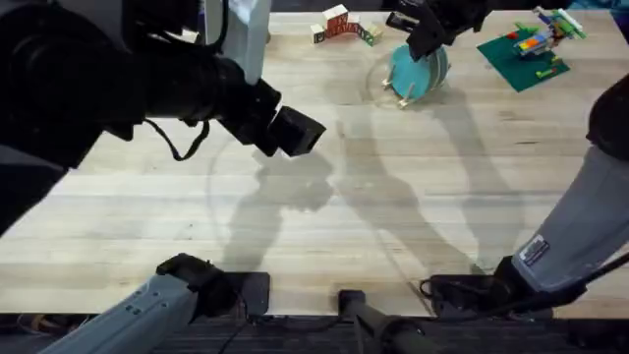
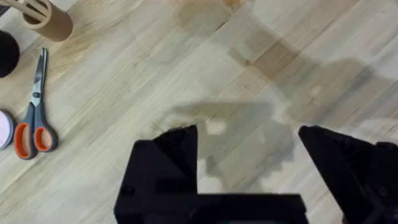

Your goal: Pick up the plates from the table one by one and place each into a slot on the dish rack.

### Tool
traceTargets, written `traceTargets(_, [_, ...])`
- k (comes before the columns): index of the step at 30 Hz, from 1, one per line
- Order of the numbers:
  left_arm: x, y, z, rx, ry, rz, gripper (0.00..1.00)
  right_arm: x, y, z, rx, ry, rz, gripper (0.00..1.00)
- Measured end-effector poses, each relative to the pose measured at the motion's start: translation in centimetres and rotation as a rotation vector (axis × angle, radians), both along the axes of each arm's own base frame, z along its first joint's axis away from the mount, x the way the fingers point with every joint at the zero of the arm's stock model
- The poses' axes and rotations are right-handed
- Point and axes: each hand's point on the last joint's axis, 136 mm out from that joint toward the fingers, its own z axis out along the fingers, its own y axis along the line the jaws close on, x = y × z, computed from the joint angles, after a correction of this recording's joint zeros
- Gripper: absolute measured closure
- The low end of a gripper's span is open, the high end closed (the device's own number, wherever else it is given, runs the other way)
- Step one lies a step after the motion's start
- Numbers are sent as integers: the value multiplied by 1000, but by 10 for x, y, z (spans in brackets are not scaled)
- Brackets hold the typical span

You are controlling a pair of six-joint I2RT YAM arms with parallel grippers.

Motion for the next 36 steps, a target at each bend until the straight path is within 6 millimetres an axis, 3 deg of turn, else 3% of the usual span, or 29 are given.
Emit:
traceTargets(11, [0, 0, 0, 0, 0, 0, 7, -3, 2, 1, 1, 10, 6, 682])
traceTargets(18, [0, 0, 0, 0, 0, 0, 6, -7, 1, 19, 2, 3, 5, 631])
traceTargets(23, [0, 0, 0, 0, 0, 0, 6, -19, 0, 61, 13, -64, 5, 562])
traceTargets(24, [0, 0, 0, 0, 0, 0, 8, -25, -1, 72, 16, -79, 3, 505])
traceTargets(27, [0, 0, 0, 0, 0, 0, 6, -43, -4, 104, 25, -124, 3, 113])
traceTargets(28, [0, 0, 0, 0, 0, 0, 6, -50, -4, 113, 30, -136, 7, 33])
traceTargets(32, [0, 0, 0, 0, 0, 0, 7, -71, -3, 138, 62, -166, 17, 6])
traceTargets(36, [0, 0, 0, 0, 0, 0, 8, -82, -1, 147, 82, -172, 5, 6])
